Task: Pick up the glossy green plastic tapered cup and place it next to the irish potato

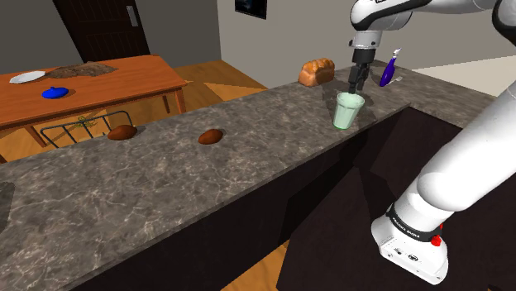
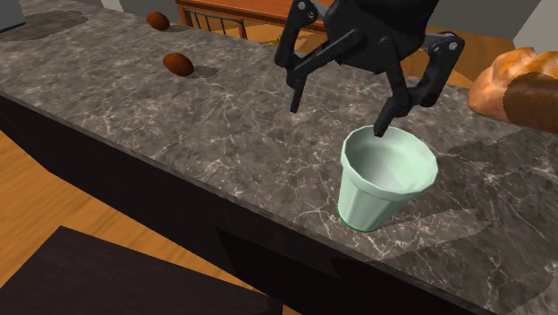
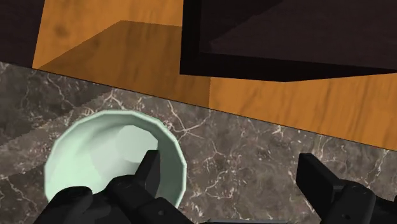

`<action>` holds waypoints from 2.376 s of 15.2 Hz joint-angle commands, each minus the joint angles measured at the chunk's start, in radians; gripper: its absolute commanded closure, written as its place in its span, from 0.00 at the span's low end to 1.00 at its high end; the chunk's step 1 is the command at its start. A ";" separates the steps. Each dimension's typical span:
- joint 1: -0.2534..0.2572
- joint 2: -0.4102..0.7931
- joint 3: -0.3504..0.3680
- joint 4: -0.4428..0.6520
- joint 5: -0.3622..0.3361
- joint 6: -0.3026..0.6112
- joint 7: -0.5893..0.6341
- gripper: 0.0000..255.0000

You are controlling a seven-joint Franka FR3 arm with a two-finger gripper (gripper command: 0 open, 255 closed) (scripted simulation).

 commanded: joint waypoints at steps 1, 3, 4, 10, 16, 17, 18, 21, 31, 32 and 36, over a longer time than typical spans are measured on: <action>-0.016 0.081 -0.030 0.056 0.031 0.008 -0.051 0.00; -0.036 0.166 -0.053 0.120 0.069 0.008 -0.101 0.00; -0.049 0.209 -0.063 0.154 0.089 0.006 -0.126 0.00; -0.164 0.477 -0.083 0.395 0.216 -0.038 -0.253 0.00; -0.170 0.499 -0.078 0.349 0.229 0.023 -0.265 0.00; -0.169 0.498 -0.077 0.334 0.229 0.037 -0.266 0.00; -0.167 0.498 -0.077 0.321 0.230 0.050 -0.266 0.00; -0.166 0.498 -0.076 0.313 0.231 0.058 -0.267 0.00; -0.166 0.498 -0.076 0.313 0.230 0.058 -0.267 1.00; -0.166 0.498 -0.076 0.313 0.230 0.058 -0.267 1.00; -0.166 0.498 -0.076 0.313 0.231 0.058 -0.267 1.00</action>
